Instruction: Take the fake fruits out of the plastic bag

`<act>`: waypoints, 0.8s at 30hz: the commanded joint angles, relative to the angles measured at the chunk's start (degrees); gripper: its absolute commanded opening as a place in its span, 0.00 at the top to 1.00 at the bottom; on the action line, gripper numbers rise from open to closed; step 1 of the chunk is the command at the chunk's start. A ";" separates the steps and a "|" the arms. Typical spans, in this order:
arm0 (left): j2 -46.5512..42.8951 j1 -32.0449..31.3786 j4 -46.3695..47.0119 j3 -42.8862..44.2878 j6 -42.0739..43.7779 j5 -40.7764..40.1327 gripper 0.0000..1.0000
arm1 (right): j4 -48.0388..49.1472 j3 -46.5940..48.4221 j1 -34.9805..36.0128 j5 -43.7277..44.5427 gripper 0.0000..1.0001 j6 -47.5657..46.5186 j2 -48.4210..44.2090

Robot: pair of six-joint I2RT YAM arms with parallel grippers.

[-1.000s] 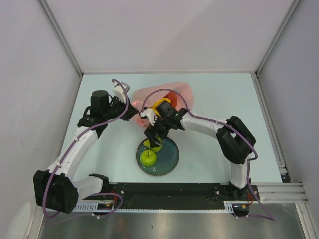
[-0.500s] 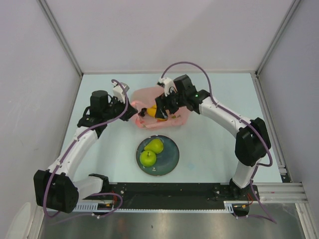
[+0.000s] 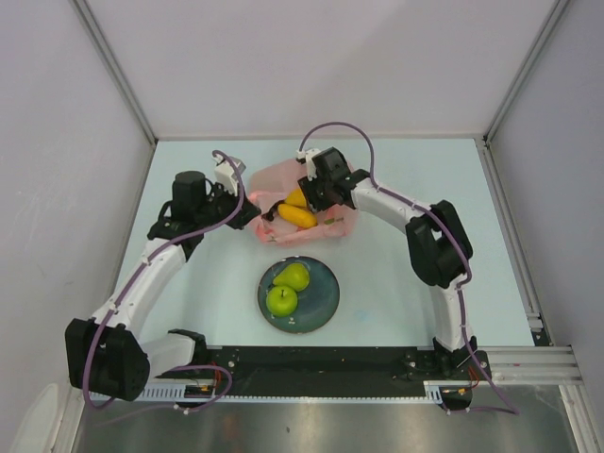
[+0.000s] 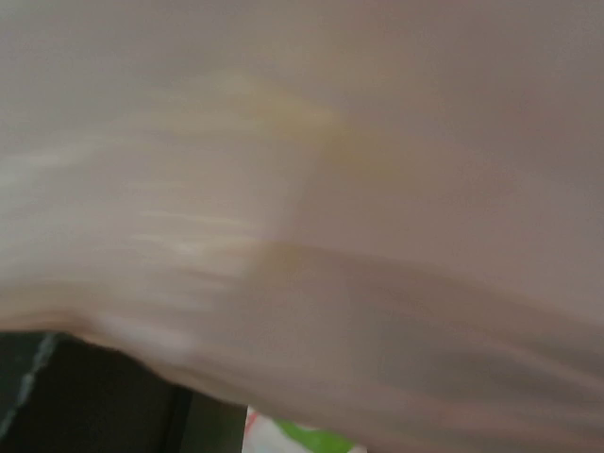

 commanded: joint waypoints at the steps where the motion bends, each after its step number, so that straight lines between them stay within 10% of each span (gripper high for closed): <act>1: -2.10 0.45 1.65 -0.13 -0.24 1.62 1.00 | 5.51 2.20 -0.46 11.32 0.55 -3.27 1.53; 5: -2.27 0.37 1.82 0.31 -0.94 2.15 1.00 | 9.73 3.17 -0.81 16.53 0.43 -10.65 2.59; 13: 1.33 0.45 2.09 2.59 -0.85 2.59 1.00 | 2.36 14.58 -1.08 -0.43 0.11 -24.19 10.05; 24: 2.82 0.45 1.30 3.56 -0.33 2.32 1.00 | -2.13 19.78 -1.86 -6.41 0.06 -33.69 17.61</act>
